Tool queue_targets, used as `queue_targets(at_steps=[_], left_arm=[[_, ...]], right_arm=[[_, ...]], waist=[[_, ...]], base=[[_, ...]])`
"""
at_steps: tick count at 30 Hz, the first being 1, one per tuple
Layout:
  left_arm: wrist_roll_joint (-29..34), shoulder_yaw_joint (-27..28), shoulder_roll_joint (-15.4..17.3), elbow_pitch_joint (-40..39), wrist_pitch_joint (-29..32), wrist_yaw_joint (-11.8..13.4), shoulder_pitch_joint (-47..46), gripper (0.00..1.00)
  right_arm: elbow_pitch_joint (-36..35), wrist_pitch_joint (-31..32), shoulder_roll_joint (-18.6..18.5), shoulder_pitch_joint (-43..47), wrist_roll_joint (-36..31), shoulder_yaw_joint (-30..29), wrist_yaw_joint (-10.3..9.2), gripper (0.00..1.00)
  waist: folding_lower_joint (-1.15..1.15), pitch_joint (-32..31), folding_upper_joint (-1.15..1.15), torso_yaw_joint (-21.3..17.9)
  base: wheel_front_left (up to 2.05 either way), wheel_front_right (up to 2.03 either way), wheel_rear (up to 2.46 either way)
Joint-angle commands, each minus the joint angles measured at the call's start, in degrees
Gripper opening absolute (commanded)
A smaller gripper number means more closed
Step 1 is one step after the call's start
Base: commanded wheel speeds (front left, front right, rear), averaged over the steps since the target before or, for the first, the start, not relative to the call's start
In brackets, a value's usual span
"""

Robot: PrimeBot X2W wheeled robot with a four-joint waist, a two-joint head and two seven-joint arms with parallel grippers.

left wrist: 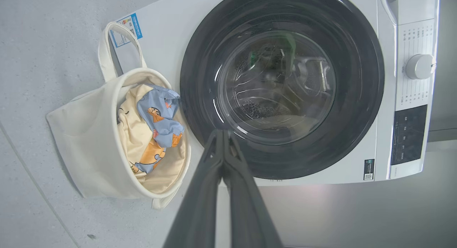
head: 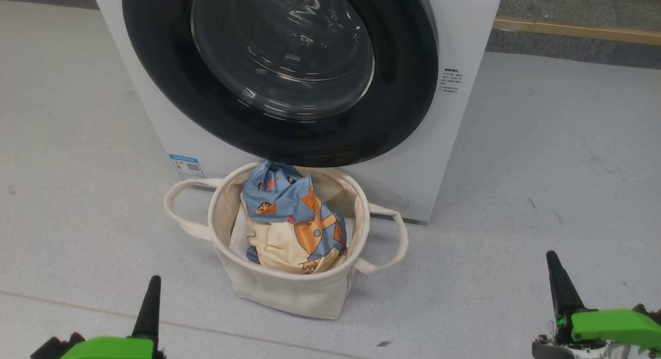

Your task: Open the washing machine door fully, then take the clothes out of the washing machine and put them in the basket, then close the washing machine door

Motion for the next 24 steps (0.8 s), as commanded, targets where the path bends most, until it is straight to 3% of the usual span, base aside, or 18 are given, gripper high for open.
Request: queue_targets(at_steps=[1, 24], left_arm=[[-1.84, 2.07, 0.10, -2.26, 0.63, -0.33, -1.98, 0.00], [-15.14, 3.26, -0.59, -3.90, 4.02, -0.40, -2.01, 0.00]], right_arm=[[-1.54, 0.66, -1.03, -3.14, 1.88, 0.76, 0.01, 0.00], [-0.20, 4.37, -0.97, -3.87, 14.53, -0.07, 0.01, 0.00]], waist=[[0.00, -0.05, 0.00, 0.04], [0.00, -0.64, 0.00, 0.58]], base=[[0.00, 0.00, 0.00], [0.00, 0.00, 0.00]])
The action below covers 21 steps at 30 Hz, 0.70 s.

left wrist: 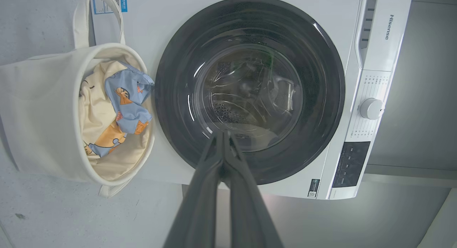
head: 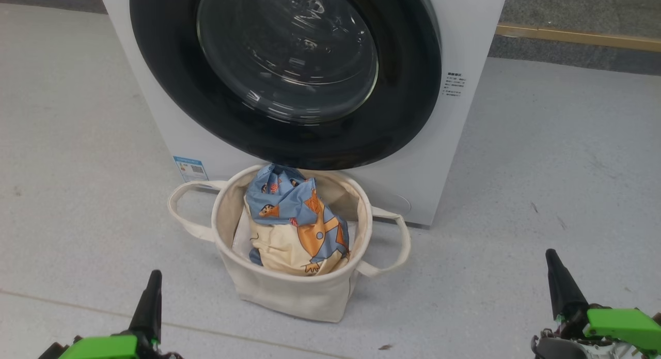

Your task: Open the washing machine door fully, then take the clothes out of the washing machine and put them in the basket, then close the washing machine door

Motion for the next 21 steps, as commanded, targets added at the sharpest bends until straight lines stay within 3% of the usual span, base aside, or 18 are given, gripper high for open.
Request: queue_targets(at_steps=[1, 21], left_arm=[[-0.18, 2.01, 0.26, -2.13, 0.49, -0.40, -2.01, 0.00], [-0.18, 2.00, 0.26, -2.13, 0.48, -0.40, -2.01, 0.00]], right_arm=[[-1.68, 0.36, -0.92, -2.75, 0.40, 0.93, 0.01, 0.00], [-1.65, 0.69, -0.62, -2.79, 0.05, 0.51, 0.01, 0.00]], waist=[[0.00, 0.00, 0.00, 0.00], [0.00, 0.00, 0.00, 0.00]], base=[[0.00, 0.00, 0.00], [0.00, 0.00, 0.00]])
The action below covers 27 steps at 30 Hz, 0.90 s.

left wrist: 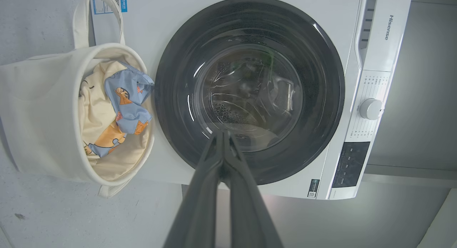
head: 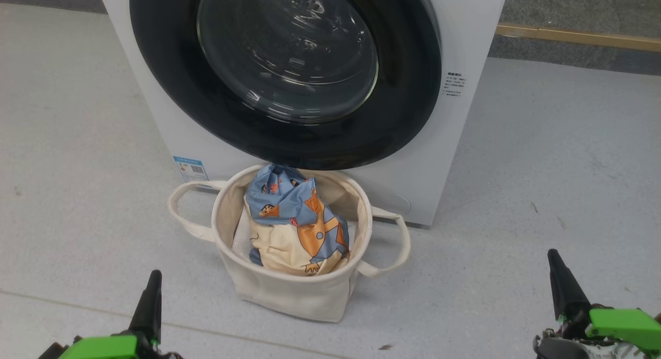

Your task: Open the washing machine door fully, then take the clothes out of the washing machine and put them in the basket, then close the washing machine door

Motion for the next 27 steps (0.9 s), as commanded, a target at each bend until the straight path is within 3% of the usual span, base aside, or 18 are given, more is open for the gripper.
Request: queue_targets(at_steps=[1, 27], left_arm=[[-0.16, 1.97, 0.29, -2.11, 0.48, -0.40, -2.01, 0.00], [-0.17, 1.96, 0.29, -2.11, 0.48, -0.40, -2.01, 0.00]], right_arm=[[-1.76, 0.27, -0.62, -2.77, 0.04, 1.07, 0.01, 0.00], [-1.73, 0.63, -0.30, -2.81, -0.33, 0.62, 0.01, 0.00]], waist=[[0.00, 0.00, 0.00, 0.00], [0.00, 0.00, 0.00, 0.00]], base=[[0.00, 0.00, 0.00], [0.00, 0.00, 0.00]])
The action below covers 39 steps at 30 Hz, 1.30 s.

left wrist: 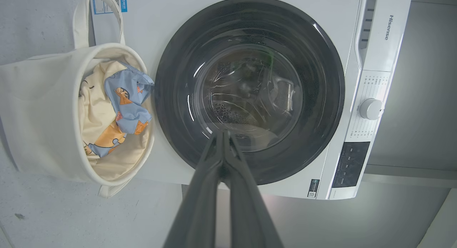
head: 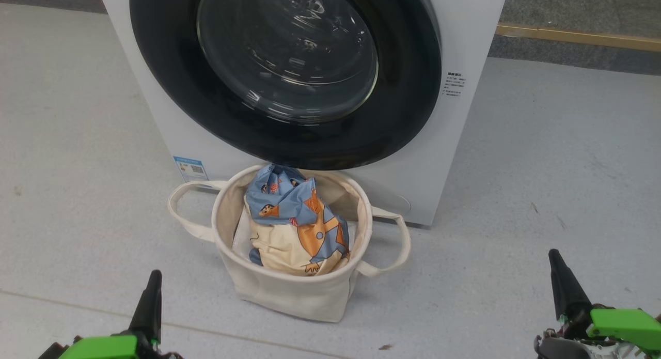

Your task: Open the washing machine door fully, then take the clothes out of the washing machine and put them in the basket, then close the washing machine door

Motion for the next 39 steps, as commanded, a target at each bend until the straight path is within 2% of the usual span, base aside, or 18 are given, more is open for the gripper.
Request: queue_targets(at_steps=[1, 39], left_arm=[[-0.17, 1.96, 0.29, -2.11, 0.48, -0.40, -2.01, 0.00], [-0.17, 1.95, 0.29, -2.12, 0.47, -0.40, -2.01, 0.00]], right_arm=[[-1.75, 0.39, -0.35, -2.81, -0.24, 0.98, 0.01, 0.00], [-1.72, 0.75, -0.03, -2.85, -0.62, 0.52, 0.01, 0.00]], waist=[[0.00, 0.00, 0.00, 0.00], [0.00, 0.00, 0.00, 0.00]], base=[[0.00, 0.00, 0.00], [0.00, 0.00, 0.00]])
